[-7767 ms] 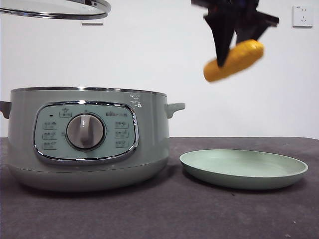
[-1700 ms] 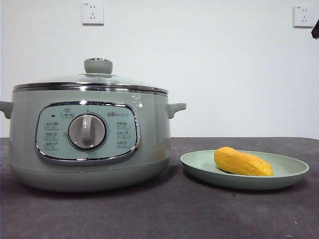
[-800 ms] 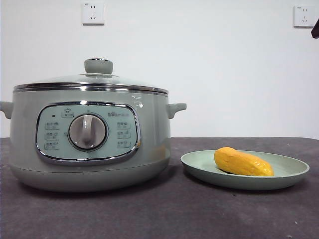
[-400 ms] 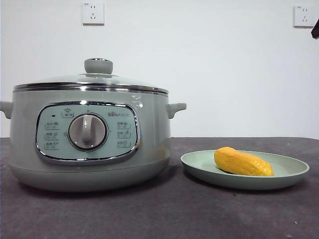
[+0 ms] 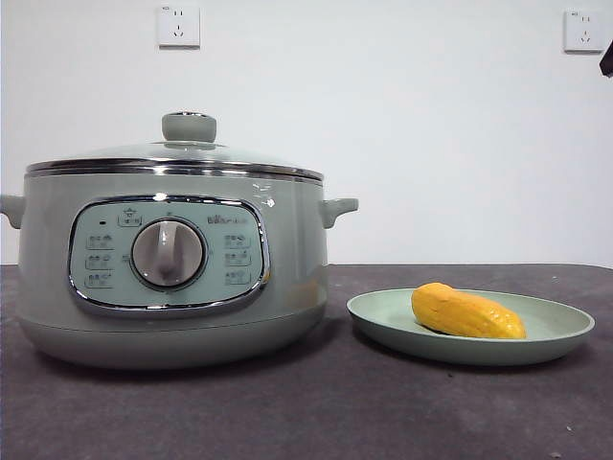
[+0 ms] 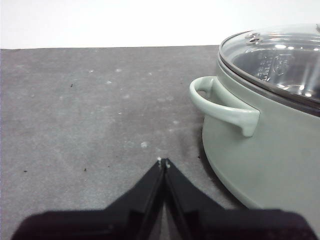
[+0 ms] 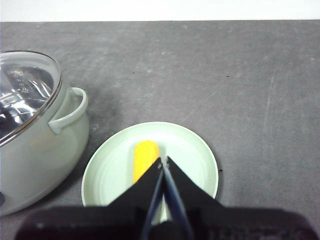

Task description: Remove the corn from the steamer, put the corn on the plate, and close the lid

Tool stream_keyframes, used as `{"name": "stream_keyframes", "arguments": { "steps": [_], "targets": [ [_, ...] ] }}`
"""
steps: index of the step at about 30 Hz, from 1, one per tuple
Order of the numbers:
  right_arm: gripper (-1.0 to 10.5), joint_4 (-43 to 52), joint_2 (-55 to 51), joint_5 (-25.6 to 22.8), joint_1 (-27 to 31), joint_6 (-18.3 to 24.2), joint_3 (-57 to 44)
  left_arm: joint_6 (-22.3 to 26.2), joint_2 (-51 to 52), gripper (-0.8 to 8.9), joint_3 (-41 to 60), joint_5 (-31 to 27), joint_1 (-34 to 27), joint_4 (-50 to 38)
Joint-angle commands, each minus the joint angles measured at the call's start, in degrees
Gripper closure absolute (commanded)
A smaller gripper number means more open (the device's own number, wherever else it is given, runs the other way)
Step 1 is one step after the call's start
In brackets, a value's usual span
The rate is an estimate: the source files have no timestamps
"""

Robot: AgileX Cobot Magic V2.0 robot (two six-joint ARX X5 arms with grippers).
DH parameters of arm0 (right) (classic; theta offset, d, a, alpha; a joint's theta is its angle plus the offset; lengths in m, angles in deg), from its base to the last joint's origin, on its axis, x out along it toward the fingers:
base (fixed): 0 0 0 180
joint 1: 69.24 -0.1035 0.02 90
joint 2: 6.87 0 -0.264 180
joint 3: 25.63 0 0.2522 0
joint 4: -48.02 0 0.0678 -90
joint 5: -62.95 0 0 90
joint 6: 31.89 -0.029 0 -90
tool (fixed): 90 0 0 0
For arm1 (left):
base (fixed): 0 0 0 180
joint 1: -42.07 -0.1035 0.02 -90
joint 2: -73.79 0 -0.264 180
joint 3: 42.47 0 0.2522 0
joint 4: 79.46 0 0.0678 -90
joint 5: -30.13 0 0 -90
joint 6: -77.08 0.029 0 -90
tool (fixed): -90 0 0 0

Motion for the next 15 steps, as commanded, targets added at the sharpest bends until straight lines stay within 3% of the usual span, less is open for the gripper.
{"name": "stream_keyframes", "arguments": {
  "steps": [1, 11, 15],
  "targets": [
    [9.4, 0.33, -0.09, -0.2, 0.13, -0.68, -0.39, -0.22, 0.09, 8.16, 0.68, 0.13, -0.2, 0.13],
    [9.5, -0.31, -0.13, -0.22, 0.13, -0.48, -0.39, -0.22, 0.09, 8.16, 0.68, 0.13, -0.2, 0.13],
    [9.5, -2.78, -2.73, -0.39, 0.96, 3.41, -0.42, -0.2, 0.09, 8.16, 0.68, 0.13, -0.2, 0.13]
  ]
}}
